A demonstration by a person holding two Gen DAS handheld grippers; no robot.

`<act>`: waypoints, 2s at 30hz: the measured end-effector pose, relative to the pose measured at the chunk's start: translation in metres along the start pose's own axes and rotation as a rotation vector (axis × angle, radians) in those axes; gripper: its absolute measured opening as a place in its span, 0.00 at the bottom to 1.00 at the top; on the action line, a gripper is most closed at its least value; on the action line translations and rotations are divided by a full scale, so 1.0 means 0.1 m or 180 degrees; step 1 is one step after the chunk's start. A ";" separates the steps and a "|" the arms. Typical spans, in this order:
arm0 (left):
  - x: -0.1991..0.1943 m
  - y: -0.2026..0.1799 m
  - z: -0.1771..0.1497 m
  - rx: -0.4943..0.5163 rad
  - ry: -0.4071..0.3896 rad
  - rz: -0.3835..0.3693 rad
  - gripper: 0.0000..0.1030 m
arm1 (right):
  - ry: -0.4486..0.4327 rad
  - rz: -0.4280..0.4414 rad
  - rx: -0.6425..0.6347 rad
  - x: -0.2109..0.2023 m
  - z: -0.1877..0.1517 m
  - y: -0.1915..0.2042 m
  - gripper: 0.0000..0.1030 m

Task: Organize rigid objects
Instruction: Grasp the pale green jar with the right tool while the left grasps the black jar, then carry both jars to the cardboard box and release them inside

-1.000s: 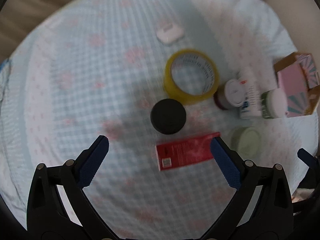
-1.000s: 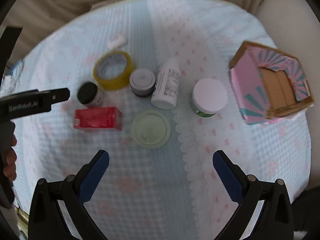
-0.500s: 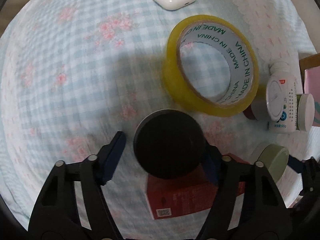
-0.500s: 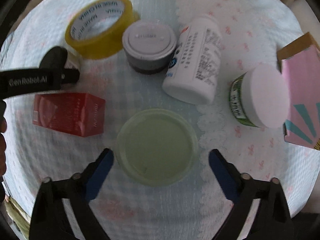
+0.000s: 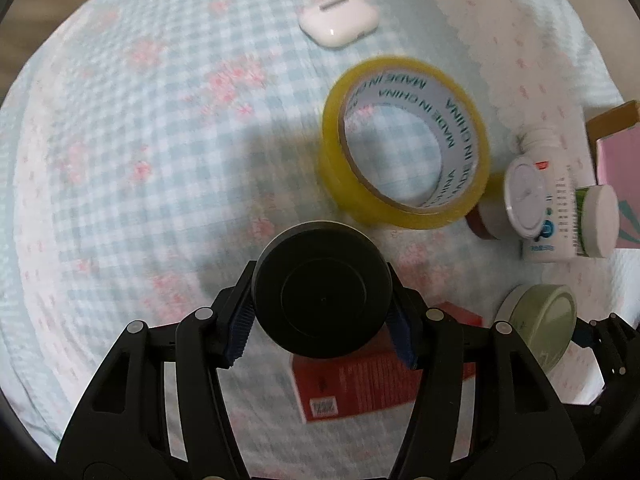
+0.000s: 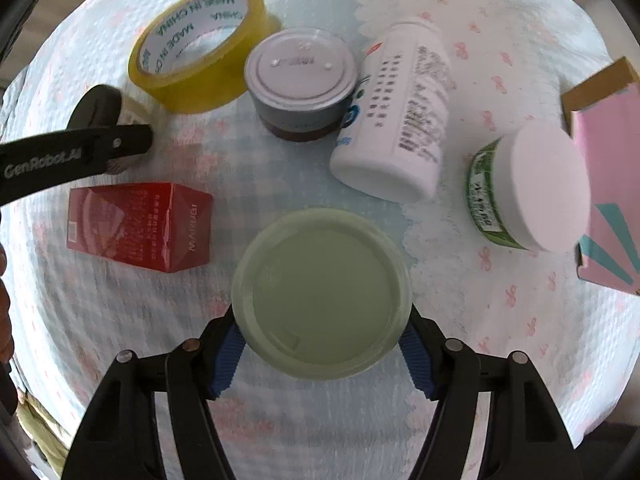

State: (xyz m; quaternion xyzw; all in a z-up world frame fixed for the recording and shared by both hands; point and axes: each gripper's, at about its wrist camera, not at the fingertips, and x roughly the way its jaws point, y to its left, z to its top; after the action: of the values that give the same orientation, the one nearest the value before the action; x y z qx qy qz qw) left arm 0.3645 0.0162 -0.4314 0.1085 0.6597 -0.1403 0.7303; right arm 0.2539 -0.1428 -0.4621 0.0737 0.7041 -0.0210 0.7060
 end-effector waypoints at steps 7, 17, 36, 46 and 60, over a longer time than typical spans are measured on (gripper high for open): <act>-0.67 0.02 -0.11 0.0012 -0.0370 -0.0084 0.52 | -0.0250 0.0035 0.0182 -0.52 -0.16 -0.14 0.63; -1.93 -0.23 -0.48 0.0072 -0.0858 -0.0206 0.52 | -0.0803 0.0126 0.0306 -1.77 -0.51 -0.31 0.63; -2.98 -1.88 -0.39 0.0187 -0.1432 -0.0481 0.52 | -0.1566 0.0132 0.0709 -3.17 -0.82 -1.79 0.63; -2.48 -3.15 0.09 0.0022 -0.1199 -0.0515 0.52 | -0.1380 0.0153 0.0599 -2.96 -0.44 -3.21 0.63; -0.97 -4.31 0.84 0.0072 -0.0485 -0.0471 0.52 | -0.0644 0.0177 0.0541 -1.73 0.30 -4.35 0.63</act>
State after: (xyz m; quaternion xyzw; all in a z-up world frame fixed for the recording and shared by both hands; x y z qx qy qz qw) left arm 0.2838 -0.4108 -0.3147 0.0567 0.6068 -0.2091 0.7647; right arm 0.2247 -0.5892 -0.3219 0.1503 0.6226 -0.0684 0.7649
